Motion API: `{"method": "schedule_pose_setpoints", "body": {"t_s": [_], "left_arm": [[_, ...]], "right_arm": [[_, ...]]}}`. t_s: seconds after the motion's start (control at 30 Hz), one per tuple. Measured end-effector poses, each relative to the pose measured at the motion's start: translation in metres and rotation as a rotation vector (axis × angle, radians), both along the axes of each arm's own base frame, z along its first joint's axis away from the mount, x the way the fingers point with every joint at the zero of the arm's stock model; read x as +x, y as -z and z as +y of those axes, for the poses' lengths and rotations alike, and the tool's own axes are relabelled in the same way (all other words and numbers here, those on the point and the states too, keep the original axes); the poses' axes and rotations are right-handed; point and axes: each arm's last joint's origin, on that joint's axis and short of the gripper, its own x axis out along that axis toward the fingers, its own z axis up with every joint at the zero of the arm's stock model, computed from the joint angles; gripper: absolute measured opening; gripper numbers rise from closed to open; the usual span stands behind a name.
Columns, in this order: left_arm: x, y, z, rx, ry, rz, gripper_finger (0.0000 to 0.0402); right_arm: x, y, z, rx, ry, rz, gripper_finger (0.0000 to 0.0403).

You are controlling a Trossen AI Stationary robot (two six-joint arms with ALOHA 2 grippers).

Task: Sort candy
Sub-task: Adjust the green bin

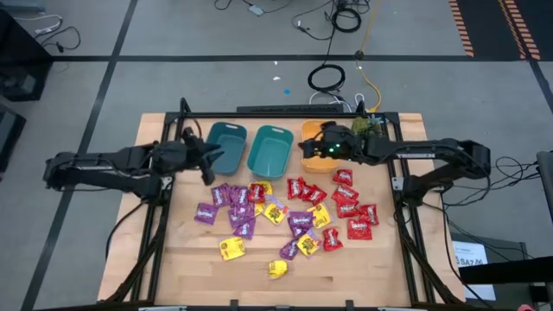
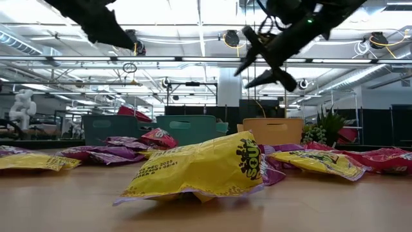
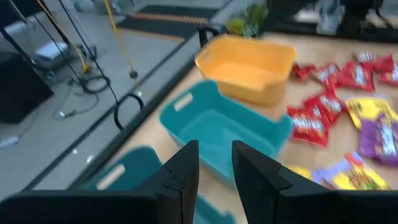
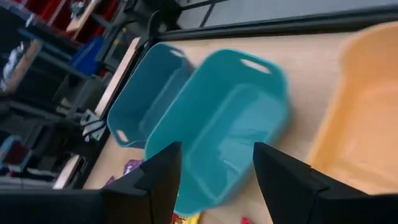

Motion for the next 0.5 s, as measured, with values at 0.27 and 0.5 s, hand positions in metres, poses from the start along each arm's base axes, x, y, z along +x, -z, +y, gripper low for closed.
{"method": "schedule_pose_setpoints", "body": {"t_s": [0.27, 0.5], "left_arm": [[-0.005, 0.004, 0.036, -0.031, -0.041, -0.023, 0.0107], [-0.014, 0.030, 0.060, -0.150, -0.099, -0.061, 0.0107]], "right_arm": [[0.066, -0.022, 0.003, -0.145, -0.177, 0.114, 0.0192], [0.124, -0.034, -0.006, -0.136, -0.394, 0.329, 0.0192]]}}
